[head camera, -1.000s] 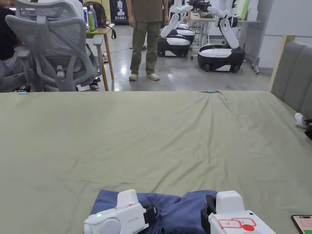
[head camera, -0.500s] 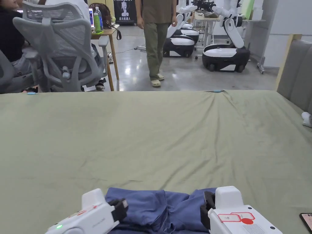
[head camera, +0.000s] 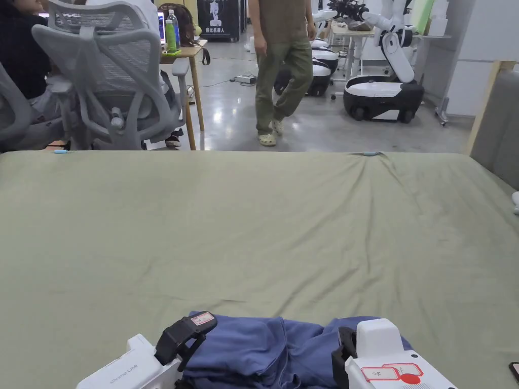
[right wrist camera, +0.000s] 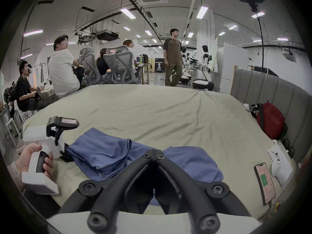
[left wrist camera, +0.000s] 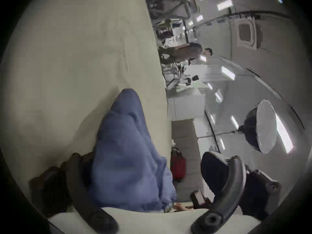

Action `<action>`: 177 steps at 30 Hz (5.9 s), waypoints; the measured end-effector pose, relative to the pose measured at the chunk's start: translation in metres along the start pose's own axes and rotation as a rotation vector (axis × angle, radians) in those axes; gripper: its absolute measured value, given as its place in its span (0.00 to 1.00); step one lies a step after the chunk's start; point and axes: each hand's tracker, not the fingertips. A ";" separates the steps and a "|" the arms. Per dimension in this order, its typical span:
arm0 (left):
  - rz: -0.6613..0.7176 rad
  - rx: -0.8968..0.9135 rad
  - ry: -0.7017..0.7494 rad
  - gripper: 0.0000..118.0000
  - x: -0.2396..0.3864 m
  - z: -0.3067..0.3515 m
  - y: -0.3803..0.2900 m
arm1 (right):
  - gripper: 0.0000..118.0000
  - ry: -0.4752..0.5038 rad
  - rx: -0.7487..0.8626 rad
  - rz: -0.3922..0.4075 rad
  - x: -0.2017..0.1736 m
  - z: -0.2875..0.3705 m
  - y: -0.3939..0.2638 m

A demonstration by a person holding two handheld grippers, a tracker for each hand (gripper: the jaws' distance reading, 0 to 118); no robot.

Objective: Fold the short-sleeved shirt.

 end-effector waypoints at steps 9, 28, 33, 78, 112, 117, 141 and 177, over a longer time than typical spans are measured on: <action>-0.326 0.232 0.357 0.12 0.032 0.044 0.038 | 0.00 -0.036 -0.012 -0.019 0.015 0.000 -0.003; -1.795 -0.048 0.704 0.11 0.119 -0.093 -0.197 | 0.00 -0.063 0.004 -0.047 0.040 0.014 -0.008; -1.781 -0.091 0.693 0.25 0.107 -0.097 -0.197 | 0.00 -0.069 -0.006 -0.051 0.046 0.015 -0.013; -0.360 -0.156 0.211 0.99 0.049 0.009 0.005 | 0.00 0.203 -0.319 -0.361 0.009 -0.129 -0.021; -0.530 -0.108 0.513 0.28 0.026 0.193 0.247 | 0.00 0.294 -0.122 0.178 -0.277 -0.090 0.038; -0.496 -0.114 0.532 0.28 0.010 0.220 0.279 | 0.00 0.311 -0.134 0.172 -0.295 -0.095 0.037; -0.953 0.333 0.717 0.00 0.131 0.228 0.132 | 0.00 0.258 -0.042 0.084 -0.194 -0.039 0.055; -1.410 0.547 0.353 1.00 0.277 0.088 -0.103 | 1.00 -0.103 0.313 0.063 0.024 0.067 0.111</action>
